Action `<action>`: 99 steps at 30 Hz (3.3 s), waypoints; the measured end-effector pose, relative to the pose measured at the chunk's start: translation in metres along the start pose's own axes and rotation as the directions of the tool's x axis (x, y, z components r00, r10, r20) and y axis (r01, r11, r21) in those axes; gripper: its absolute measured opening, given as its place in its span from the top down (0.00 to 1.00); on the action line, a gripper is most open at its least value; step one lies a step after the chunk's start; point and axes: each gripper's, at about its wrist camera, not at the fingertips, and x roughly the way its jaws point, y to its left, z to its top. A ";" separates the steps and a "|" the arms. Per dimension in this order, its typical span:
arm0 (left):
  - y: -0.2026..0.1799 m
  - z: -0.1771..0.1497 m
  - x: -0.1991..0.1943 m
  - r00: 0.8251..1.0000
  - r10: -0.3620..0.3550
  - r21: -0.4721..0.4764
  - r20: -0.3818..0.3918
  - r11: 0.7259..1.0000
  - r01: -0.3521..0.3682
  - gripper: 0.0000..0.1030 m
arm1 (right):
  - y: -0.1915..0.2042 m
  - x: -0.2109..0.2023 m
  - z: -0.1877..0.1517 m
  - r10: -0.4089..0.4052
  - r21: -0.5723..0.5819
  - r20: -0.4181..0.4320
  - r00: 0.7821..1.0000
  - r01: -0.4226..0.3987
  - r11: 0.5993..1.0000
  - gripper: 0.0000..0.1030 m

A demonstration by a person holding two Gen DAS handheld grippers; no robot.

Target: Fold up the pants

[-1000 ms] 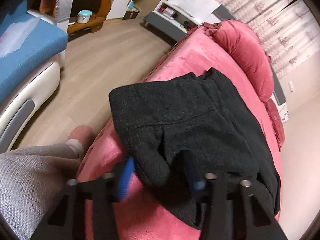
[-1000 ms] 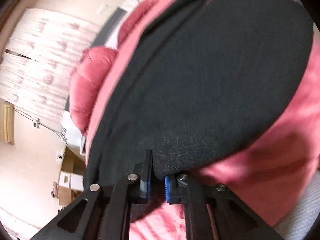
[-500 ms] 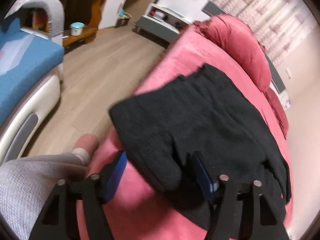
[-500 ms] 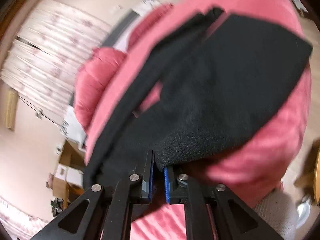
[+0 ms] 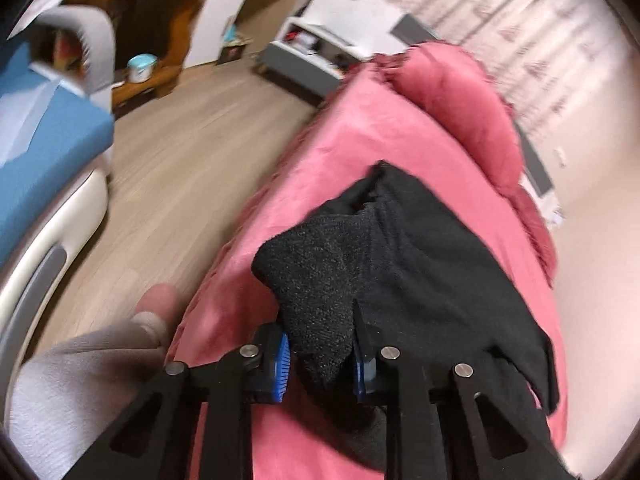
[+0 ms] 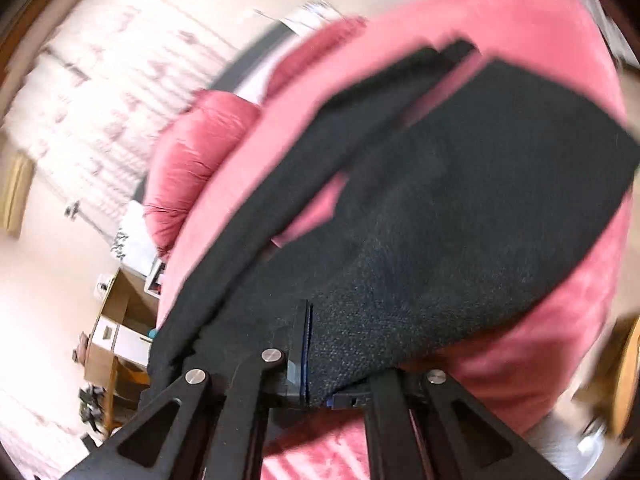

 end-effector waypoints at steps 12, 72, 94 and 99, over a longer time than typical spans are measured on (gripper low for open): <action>0.021 -0.055 -0.011 0.987 0.015 0.022 -0.161 1.000 -0.011 0.74 | -0.039 -0.045 0.004 -0.070 0.060 0.043 0.997 0.067 0.996 0.95; -0.078 0.177 0.136 0.978 0.171 0.195 0.117 0.962 -0.191 0.99 | 0.142 0.169 -0.028 -0.051 -0.301 -0.301 0.952 -0.044 0.953 0.60; -0.122 0.154 0.182 0.963 0.264 0.397 0.053 0.879 -0.262 1.00 | 0.190 0.303 0.079 -0.135 -0.314 -0.215 0.967 0.062 0.948 0.91; -0.106 0.143 0.203 0.947 0.320 0.465 0.020 0.836 -0.292 0.89 | 0.148 0.325 0.061 -0.173 -0.245 -0.288 0.942 0.102 0.964 0.88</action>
